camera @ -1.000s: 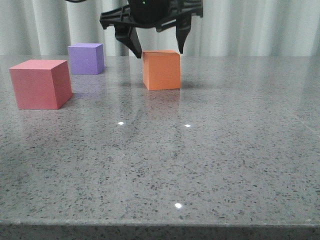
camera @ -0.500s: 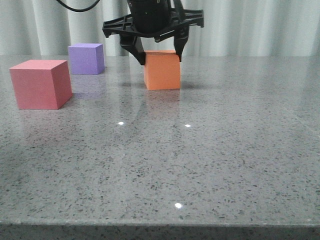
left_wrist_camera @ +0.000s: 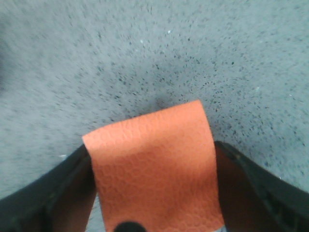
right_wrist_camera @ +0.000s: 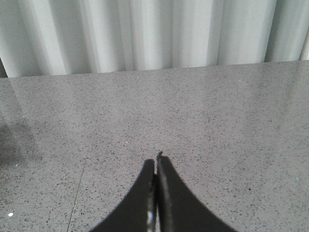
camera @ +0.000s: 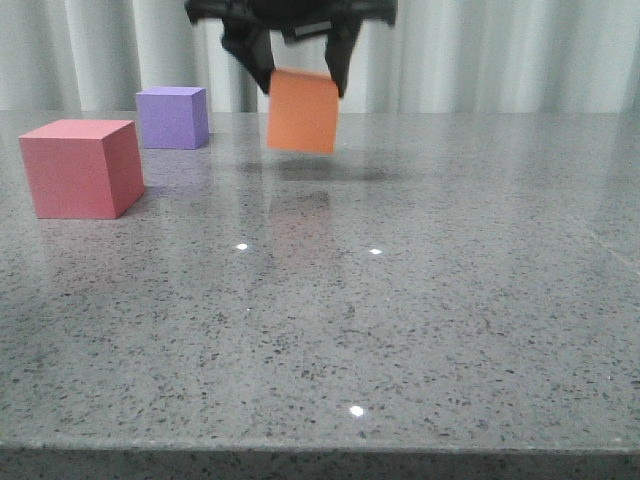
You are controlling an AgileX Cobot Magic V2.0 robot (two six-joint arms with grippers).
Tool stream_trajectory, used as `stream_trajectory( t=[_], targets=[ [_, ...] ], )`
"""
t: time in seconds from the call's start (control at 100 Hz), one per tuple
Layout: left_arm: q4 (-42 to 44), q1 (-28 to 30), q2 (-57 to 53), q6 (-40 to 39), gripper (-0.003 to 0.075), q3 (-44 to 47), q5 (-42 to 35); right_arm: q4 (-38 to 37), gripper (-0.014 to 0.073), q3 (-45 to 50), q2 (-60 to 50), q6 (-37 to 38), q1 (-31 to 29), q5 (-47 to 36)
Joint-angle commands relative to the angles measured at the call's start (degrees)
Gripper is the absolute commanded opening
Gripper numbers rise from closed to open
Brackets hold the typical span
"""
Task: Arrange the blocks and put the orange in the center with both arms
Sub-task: 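Lift the orange cube and carry it toward the purple cube, then lower the orange cube between the pink and purple cubes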
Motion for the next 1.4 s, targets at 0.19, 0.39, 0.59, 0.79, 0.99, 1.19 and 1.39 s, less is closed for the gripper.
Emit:
stream_trajectory(
  t=[0.19,0.39,0.59,0.79,0.99,1.19,1.39],
  targets=[
    [-7.34,6.02,-10.46,13.31,0.0386,-2.22,1.33,-0.89,-0.0069,-1.49,0.21,-0.40,-0.46,-4.90],
    [-14.51,13.79,-12.96,20.29,0.0386,-0.01,0.99,-0.89,-0.0069,-1.49,0.21,-0.40,-0.46,-4.90],
    [-16.88,19.24,-14.88,25.18,0.0386,5.69,-1.80,-0.89,-0.0069,-1.49,0.21,-0.40,-0.46,-4.90],
    [-22.62,23.39,-16.71,29.39,0.0386,14.23,-9.44,-0.89,-0.0069,-1.49,0.21,-0.40,-0.46,-4.90],
    [-22.62,24.66,-16.71,31.29,0.0386,20.45,-16.29,-0.89,-0.0069,-1.49,0.21,-0.40,-0.46,-4.90],
    [-22.62,24.66,-16.71,31.44,0.0386,24.48,-21.28,-0.89,-0.0069,-1.49,0.21,-0.40,-0.46,-4.90],
    [-22.62,24.66,-15.84,31.44,0.0386,25.05,-22.34,-0.89,-0.0069,-1.49,0.21,-0.40,-0.46,-4.90]
  ],
)
